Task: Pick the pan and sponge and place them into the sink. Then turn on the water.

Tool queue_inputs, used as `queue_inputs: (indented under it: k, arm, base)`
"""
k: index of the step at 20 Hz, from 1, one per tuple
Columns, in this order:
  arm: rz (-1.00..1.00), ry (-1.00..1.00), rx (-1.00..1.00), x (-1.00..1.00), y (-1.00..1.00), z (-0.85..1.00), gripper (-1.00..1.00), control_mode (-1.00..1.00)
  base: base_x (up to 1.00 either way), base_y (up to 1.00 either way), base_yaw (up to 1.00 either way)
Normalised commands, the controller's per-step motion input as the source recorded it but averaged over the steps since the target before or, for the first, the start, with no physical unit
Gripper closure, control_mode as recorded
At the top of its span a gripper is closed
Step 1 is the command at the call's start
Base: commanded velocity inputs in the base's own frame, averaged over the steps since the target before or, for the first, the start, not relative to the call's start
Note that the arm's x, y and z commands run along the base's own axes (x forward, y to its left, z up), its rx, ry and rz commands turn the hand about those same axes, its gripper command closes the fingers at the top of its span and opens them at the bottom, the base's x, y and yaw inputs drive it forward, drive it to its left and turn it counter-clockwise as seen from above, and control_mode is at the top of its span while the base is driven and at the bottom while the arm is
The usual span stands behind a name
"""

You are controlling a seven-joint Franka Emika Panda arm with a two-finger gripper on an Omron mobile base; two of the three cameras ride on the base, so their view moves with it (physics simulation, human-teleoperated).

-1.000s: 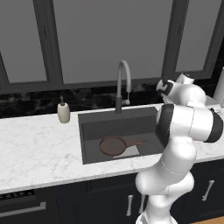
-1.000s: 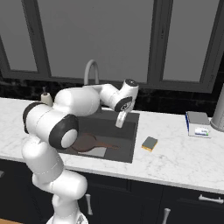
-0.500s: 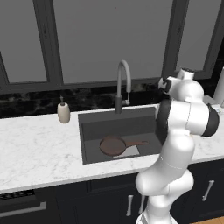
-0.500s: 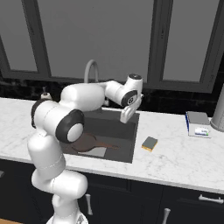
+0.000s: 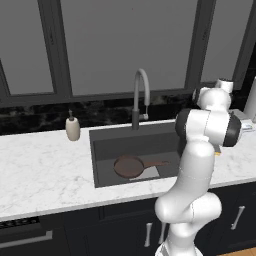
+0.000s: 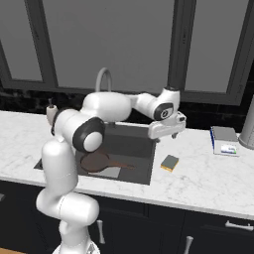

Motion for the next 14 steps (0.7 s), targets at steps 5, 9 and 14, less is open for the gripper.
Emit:
queue_inputs:
  k: [5, 9, 14]
  arm:
    - [-0.69, 0.01, 0.15, -0.05, -0.08, -0.19, -1.00, -1.00]
    - [-0.67, 0.00, 0.22, 0.00, -0.13, -0.36, -1.00, -1.00]
    - [-0.45, 0.00, 0.15, 0.00, -0.18, -0.19, -1.00, -1.00]
  base:
    - [0.00, 0.00, 0.00]
    - [0.00, 0.00, 0.00]
    - [0.00, 0.00, 0.00]
